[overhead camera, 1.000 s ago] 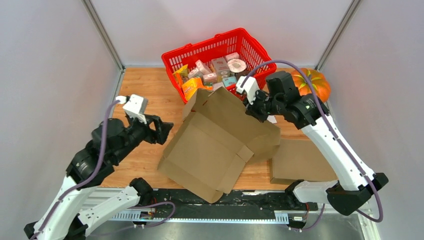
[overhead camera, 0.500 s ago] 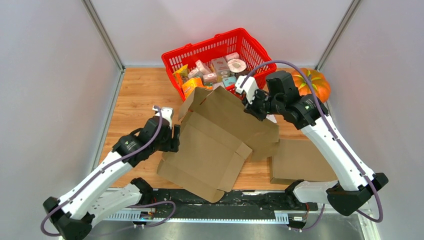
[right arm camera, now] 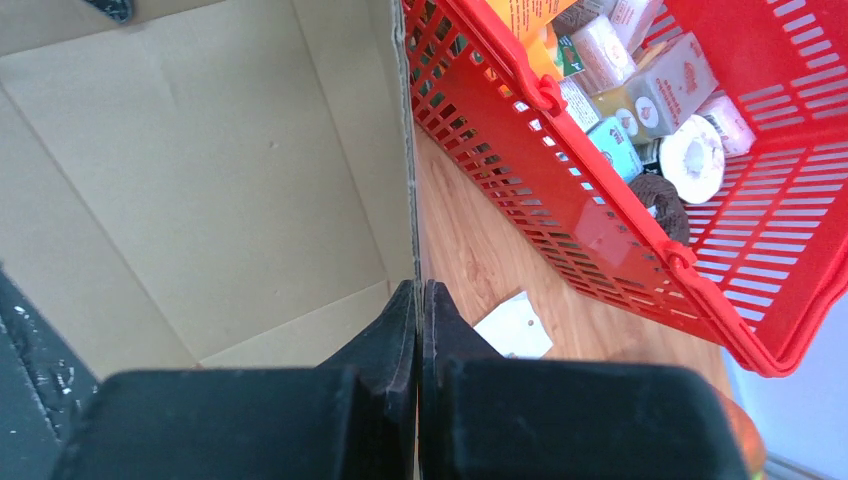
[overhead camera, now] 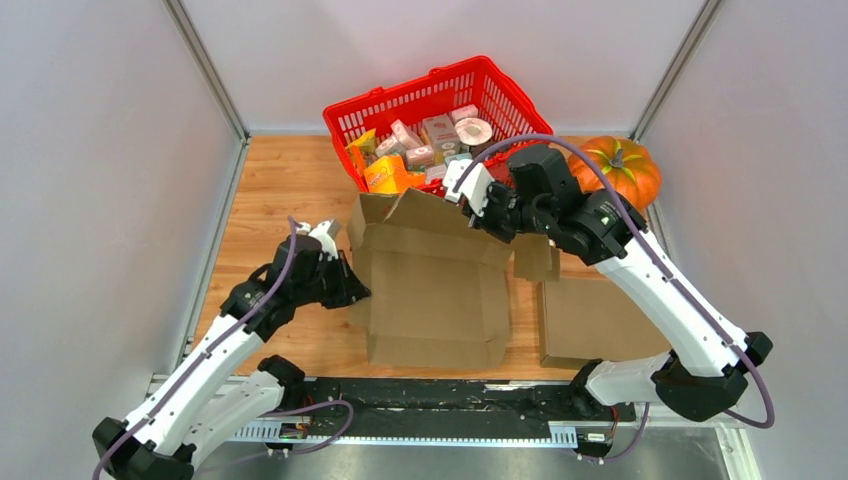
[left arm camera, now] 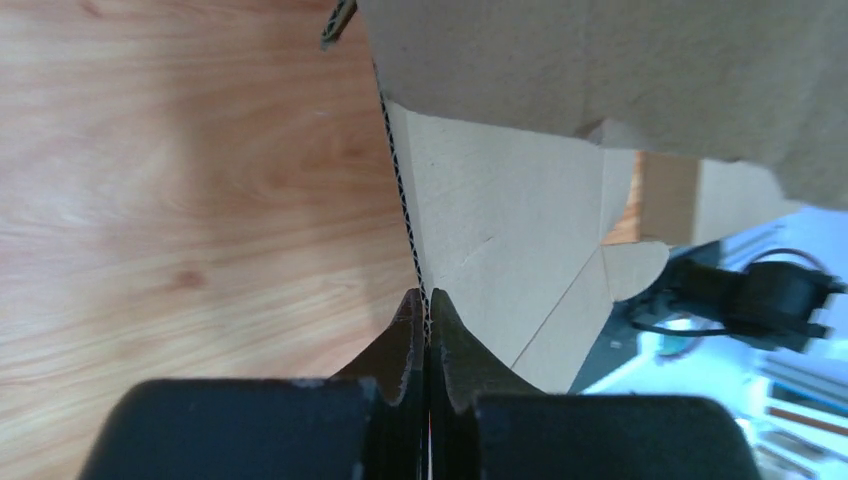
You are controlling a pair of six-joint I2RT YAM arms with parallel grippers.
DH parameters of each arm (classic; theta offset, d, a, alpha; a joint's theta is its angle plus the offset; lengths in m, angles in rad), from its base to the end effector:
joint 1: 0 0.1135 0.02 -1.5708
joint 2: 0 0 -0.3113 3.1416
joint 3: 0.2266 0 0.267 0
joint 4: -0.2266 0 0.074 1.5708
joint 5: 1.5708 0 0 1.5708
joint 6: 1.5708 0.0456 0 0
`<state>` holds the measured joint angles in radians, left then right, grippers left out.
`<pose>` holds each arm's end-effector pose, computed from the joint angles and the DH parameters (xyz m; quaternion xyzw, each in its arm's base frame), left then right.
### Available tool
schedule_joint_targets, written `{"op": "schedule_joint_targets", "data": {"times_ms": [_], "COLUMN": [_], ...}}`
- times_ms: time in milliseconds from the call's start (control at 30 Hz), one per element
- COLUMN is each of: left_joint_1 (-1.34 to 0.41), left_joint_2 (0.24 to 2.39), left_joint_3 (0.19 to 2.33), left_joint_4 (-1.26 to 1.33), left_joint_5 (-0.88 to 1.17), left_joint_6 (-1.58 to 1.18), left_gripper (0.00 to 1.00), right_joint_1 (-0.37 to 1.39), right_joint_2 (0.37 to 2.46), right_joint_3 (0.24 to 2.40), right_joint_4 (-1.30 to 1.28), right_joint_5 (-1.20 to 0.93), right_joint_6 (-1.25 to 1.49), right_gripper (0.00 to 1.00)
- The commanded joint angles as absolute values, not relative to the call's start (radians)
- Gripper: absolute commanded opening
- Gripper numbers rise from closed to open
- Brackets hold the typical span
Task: Fold the paper box
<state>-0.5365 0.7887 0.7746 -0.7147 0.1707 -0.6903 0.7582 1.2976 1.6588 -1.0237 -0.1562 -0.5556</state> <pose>0.1252 -0.0835 0.3115 -0.0351 0.9093 -0.2980 0.2882 0.1781 0.1785 0.4881 -0.5742 0.6886 0.1140 0.4280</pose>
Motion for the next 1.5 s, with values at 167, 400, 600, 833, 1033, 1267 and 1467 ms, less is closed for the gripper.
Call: {"op": "schedule_joint_targets", "data": {"times_ms": [167, 400, 600, 833, 1033, 1267, 1467], "left_joint_1": [-0.541, -0.541, -0.541, -0.541, -0.541, -0.541, -0.541], "left_joint_2": [0.707, 0.744, 0.569, 0.429, 0.540, 0.452, 0.469], "left_joint_3": [0.496, 0.454, 0.506, 0.701, 0.773, 0.586, 0.586], "left_joint_4": [-0.404, -0.454, -0.524, -0.688, -0.857, -0.746, -0.779], "left_joint_5": [0.393, 0.293, 0.239, 0.048, -0.058, -0.005, -0.044], "left_joint_6": [-0.985, -0.893, -0.801, -0.697, -0.704, -0.834, -0.827], "left_gripper": [0.00, 0.23, 0.69, 0.64, 0.62, 0.75, 0.69], "right_joint_1": [0.857, 0.877, 0.885, 0.893, 0.891, 0.835, 0.824], "right_joint_2": [1.394, 1.495, 1.529, 1.483, 1.496, 1.476, 1.467], "right_joint_3": [1.629, 1.588, 1.531, 1.454, 1.465, 1.476, 1.483], "right_joint_4": [-0.983, -0.910, -0.819, -0.666, -0.673, -0.643, -0.640], "right_joint_5": [-0.058, -0.009, 0.132, 0.228, 0.261, 0.255, 0.216], "right_joint_6": [-0.571, -0.584, -0.607, -0.661, -0.687, -0.718, -0.749], "right_gripper": [0.00, 0.00, 0.00, 0.00, 0.00, 0.00, 0.00]}}
